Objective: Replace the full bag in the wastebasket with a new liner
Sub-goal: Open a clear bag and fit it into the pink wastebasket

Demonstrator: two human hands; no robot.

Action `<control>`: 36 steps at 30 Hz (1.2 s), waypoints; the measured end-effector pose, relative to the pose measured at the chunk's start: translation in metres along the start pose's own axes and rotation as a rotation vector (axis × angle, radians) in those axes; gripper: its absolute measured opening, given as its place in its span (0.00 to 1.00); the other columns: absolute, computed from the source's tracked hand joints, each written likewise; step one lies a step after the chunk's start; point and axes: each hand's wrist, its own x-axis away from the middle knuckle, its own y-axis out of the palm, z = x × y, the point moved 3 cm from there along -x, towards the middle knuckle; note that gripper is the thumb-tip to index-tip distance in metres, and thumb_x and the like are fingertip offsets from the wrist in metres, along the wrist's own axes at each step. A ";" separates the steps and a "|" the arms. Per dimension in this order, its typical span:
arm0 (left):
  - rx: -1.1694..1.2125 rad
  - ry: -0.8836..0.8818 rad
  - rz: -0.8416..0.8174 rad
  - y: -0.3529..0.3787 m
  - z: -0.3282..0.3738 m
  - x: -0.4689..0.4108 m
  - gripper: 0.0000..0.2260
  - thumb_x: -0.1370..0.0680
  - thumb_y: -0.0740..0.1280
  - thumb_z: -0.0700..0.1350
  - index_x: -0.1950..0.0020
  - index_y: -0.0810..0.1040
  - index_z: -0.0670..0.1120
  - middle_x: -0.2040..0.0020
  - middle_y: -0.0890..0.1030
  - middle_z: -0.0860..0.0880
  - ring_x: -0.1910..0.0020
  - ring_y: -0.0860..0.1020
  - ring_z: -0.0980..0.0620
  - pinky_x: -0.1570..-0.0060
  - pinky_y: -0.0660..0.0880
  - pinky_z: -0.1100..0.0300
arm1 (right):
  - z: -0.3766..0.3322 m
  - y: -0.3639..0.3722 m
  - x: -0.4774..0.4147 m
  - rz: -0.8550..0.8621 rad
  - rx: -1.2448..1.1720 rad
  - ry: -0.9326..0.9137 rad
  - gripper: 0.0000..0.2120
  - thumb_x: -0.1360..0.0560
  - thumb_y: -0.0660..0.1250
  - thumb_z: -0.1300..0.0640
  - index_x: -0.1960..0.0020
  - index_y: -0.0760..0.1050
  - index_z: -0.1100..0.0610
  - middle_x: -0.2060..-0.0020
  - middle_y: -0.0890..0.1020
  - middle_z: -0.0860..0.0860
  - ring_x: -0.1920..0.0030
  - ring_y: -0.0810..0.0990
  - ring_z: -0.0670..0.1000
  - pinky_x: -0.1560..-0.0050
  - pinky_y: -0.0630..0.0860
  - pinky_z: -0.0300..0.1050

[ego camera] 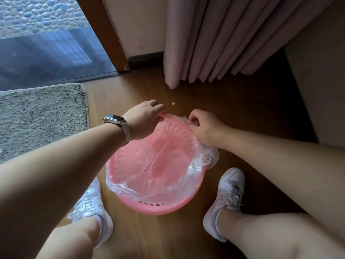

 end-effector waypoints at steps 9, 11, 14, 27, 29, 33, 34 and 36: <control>0.079 -0.203 0.253 -0.013 -0.071 0.010 0.08 0.20 0.62 0.44 0.44 0.76 0.43 0.49 0.78 0.43 0.52 0.77 0.39 0.54 0.74 0.51 | -0.004 -0.018 -0.062 0.100 -0.234 -0.159 0.11 0.28 0.69 0.61 0.57 0.70 0.47 0.62 0.76 0.51 0.61 0.76 0.49 0.63 0.76 0.44; 0.075 -0.214 0.262 -0.011 -0.079 0.014 0.10 0.20 0.60 0.47 0.43 0.75 0.44 0.48 0.78 0.43 0.51 0.77 0.39 0.52 0.74 0.51 | 0.000 -0.015 -0.073 0.145 -0.215 -0.232 0.12 0.28 0.68 0.64 0.58 0.71 0.48 0.62 0.76 0.53 0.61 0.76 0.50 0.63 0.75 0.43; 0.052 -0.251 0.248 -0.010 -0.091 0.017 0.14 0.21 0.58 0.52 0.42 0.73 0.46 0.47 0.78 0.42 0.50 0.76 0.39 0.52 0.74 0.51 | 0.000 -0.012 -0.088 0.248 -0.105 -0.364 0.09 0.30 0.66 0.68 0.57 0.74 0.56 0.63 0.77 0.52 0.61 0.76 0.52 0.59 0.76 0.50; -0.041 -0.262 0.266 -0.037 -0.110 -0.002 0.09 0.21 0.58 0.50 0.44 0.71 0.48 0.48 0.77 0.42 0.50 0.76 0.38 0.54 0.76 0.47 | 0.011 -0.025 -0.119 0.030 -0.253 -0.133 0.09 0.27 0.70 0.59 0.50 0.75 0.48 0.54 0.79 0.49 0.52 0.79 0.49 0.52 0.78 0.47; -0.033 -0.223 0.259 -0.037 -0.107 -0.003 0.10 0.22 0.58 0.52 0.45 0.71 0.49 0.49 0.78 0.43 0.52 0.77 0.38 0.57 0.76 0.47 | 0.000 -0.028 -0.119 0.099 -0.258 -0.201 0.08 0.27 0.71 0.58 0.50 0.76 0.51 0.55 0.80 0.50 0.54 0.79 0.48 0.53 0.77 0.44; -0.032 -0.170 0.245 -0.037 -0.098 -0.008 0.11 0.22 0.56 0.54 0.44 0.71 0.51 0.49 0.78 0.45 0.54 0.78 0.38 0.59 0.77 0.47 | -0.020 -0.025 -0.124 0.205 -0.198 -0.288 0.01 0.25 0.70 0.57 0.55 0.80 0.54 0.63 0.81 0.45 0.60 0.79 0.45 0.56 0.76 0.43; -0.030 -0.161 0.241 -0.036 -0.096 -0.009 0.12 0.22 0.56 0.54 0.45 0.71 0.51 0.49 0.78 0.45 0.55 0.78 0.38 0.60 0.77 0.48 | -0.022 -0.021 -0.125 0.203 -0.201 -0.285 0.03 0.25 0.69 0.56 0.57 0.80 0.54 0.65 0.81 0.44 0.61 0.79 0.45 0.57 0.76 0.43; -0.025 -0.151 0.238 -0.035 -0.093 -0.010 0.11 0.22 0.57 0.54 0.45 0.72 0.50 0.50 0.78 0.46 0.55 0.78 0.38 0.61 0.77 0.49 | -0.023 -0.016 -0.123 0.153 -0.253 -0.277 0.05 0.24 0.69 0.54 0.58 0.79 0.53 0.65 0.81 0.45 0.60 0.80 0.46 0.57 0.77 0.46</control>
